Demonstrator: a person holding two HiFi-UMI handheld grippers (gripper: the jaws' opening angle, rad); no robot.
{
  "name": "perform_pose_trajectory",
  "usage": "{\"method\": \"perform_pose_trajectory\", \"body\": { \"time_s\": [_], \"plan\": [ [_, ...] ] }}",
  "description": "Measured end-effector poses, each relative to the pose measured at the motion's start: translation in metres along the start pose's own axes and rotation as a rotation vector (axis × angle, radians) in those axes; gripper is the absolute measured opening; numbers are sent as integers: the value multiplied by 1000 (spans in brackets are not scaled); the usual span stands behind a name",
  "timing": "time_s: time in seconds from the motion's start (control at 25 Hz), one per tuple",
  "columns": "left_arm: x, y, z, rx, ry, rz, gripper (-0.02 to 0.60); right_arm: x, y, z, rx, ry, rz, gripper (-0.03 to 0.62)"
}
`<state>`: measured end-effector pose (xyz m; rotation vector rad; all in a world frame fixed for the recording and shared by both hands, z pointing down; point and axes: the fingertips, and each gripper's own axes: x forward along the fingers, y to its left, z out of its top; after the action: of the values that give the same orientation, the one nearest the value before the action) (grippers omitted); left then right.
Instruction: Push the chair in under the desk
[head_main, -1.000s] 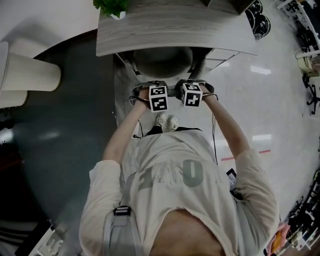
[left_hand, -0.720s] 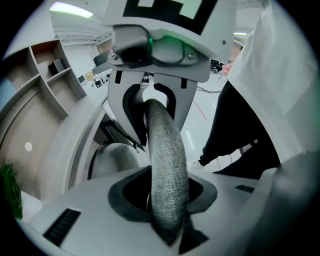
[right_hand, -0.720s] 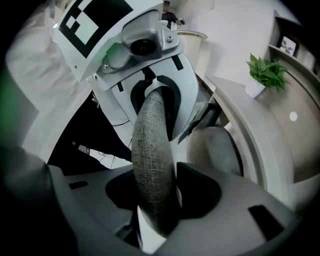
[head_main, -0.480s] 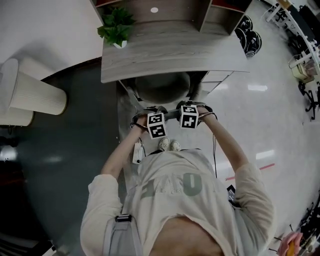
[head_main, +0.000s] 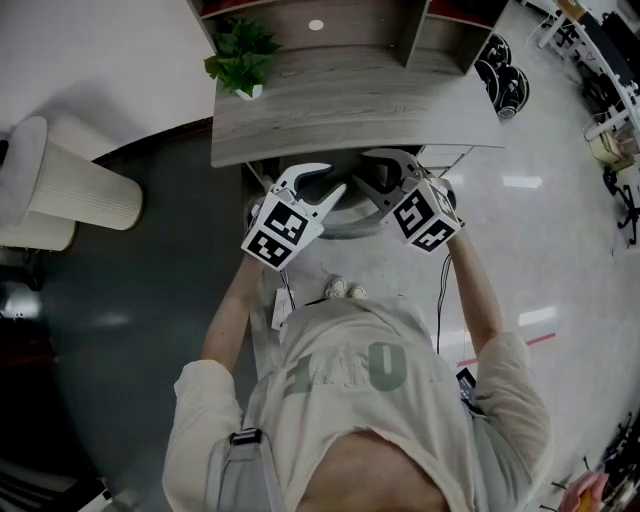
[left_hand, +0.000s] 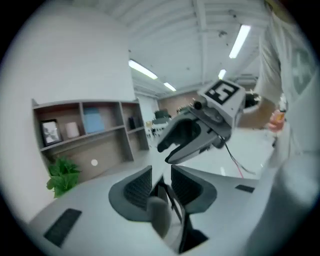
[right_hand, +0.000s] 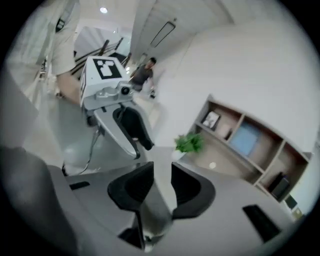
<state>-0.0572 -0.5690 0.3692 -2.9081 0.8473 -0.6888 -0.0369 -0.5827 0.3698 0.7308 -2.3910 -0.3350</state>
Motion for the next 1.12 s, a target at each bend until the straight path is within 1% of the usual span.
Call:
{"method": "perform_pose_trajectory", "body": {
  "time_s": [0.08,0.12,0.16,0.2,0.24,0.28,0.32,0.44,0.64,0.88,1.04,1.12],
  "plan": [
    [-26,26,45,-129,-203,149,127,-29,-35,44,98,-168,-196,81],
    [-41,37,60,-182,-290,236,110,-43,-47,59,165,-242,-288,66],
    [-56,45,69,-220,-363,328,74,-56,-55,68,232,-304,-370,52],
    [-70,50,75,-246,-421,416,39,-68,-57,73,294,-354,-437,46],
    [-82,51,77,-264,-464,488,18,-77,-56,75,345,-395,-489,43],
    [-90,49,76,-277,-492,539,15,-84,-53,76,387,-426,-527,38],
    [-95,44,75,-284,-506,569,15,-89,-48,76,415,-445,-550,35],
    [-103,27,70,-267,-499,598,14,-92,-30,75,435,-448,-565,26],
    [-103,23,63,-285,-490,593,14,-83,-18,77,425,-427,-526,21],
    [-101,21,61,-266,-463,599,14,-78,-15,77,420,-426,-500,18],
    [-100,25,55,-300,-461,614,15,-76,-8,70,451,-396,-484,18],
    [-98,25,51,-312,-454,614,15,-75,-6,62,462,-364,-486,18]
  ]
}}
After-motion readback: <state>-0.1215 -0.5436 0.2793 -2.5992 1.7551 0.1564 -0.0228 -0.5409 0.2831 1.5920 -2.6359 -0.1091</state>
